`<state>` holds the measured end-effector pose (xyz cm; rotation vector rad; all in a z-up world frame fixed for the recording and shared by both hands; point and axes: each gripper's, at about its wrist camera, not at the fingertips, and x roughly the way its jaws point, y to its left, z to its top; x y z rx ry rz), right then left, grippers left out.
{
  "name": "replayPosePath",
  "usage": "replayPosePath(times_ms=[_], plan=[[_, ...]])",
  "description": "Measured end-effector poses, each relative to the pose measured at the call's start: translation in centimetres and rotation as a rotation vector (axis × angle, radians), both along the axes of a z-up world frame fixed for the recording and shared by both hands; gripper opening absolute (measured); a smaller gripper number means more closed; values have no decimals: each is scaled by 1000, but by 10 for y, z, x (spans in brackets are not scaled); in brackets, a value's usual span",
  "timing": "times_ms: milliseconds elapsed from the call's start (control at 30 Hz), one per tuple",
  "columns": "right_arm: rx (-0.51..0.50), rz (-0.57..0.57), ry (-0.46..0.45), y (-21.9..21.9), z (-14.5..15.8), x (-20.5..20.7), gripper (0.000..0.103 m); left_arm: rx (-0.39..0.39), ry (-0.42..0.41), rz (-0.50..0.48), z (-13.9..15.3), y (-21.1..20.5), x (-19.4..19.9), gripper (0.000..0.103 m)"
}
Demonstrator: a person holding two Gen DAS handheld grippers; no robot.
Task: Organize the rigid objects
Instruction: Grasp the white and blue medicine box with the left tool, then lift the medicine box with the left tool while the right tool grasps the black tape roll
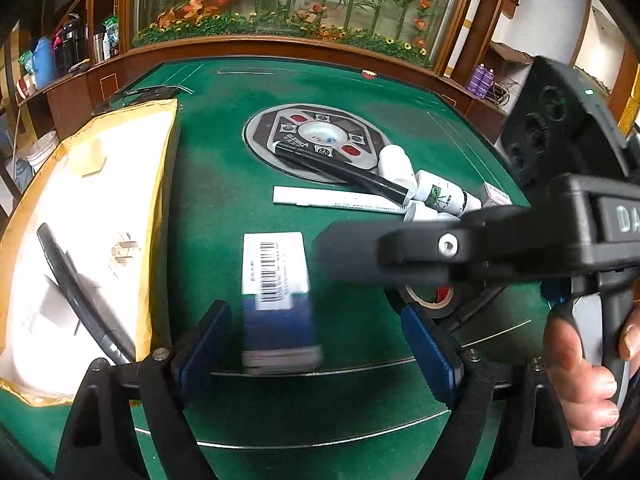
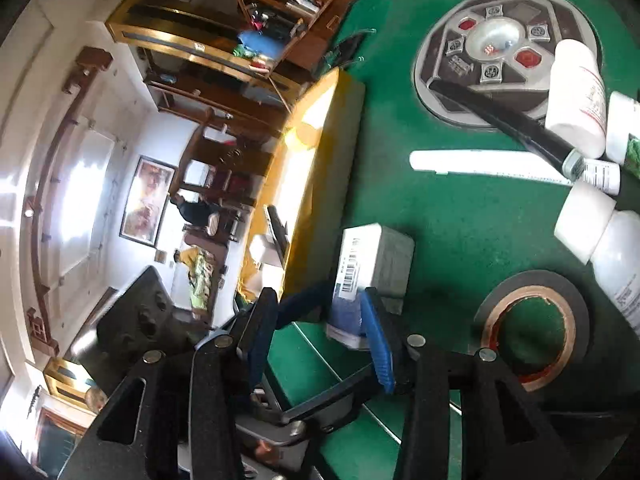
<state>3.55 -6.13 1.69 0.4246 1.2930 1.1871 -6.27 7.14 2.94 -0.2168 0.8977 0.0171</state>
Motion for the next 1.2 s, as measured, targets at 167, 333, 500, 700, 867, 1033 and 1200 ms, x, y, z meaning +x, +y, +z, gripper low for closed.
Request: replayPosePath(times_ms=[167,333,500,700,867,1033,1200], plan=[[-100,-141,-168,-27,19,4,43,67,23,11,-3,-2,15,90],[-157,-189,-247,-49,20,1,45,171,41,5,-10,-6,27,90],[-204,-193,-296,-58,15,-5,56,270,49,-26,-20,-17,40,89],[-304,-161,-431,-61,10,-21,64,285,51,-65,-21,-20,33,42],[-409,-98,-585,-47,11,-42,74,255,63,-65,-19,-17,30,42],[-472,-73,-649,-34,2,-49,74,213,78,-44,-21,-12,38,58],[-475,-114,-638,-37,-4,-44,59,220,52,-80,-21,-20,35,39]])
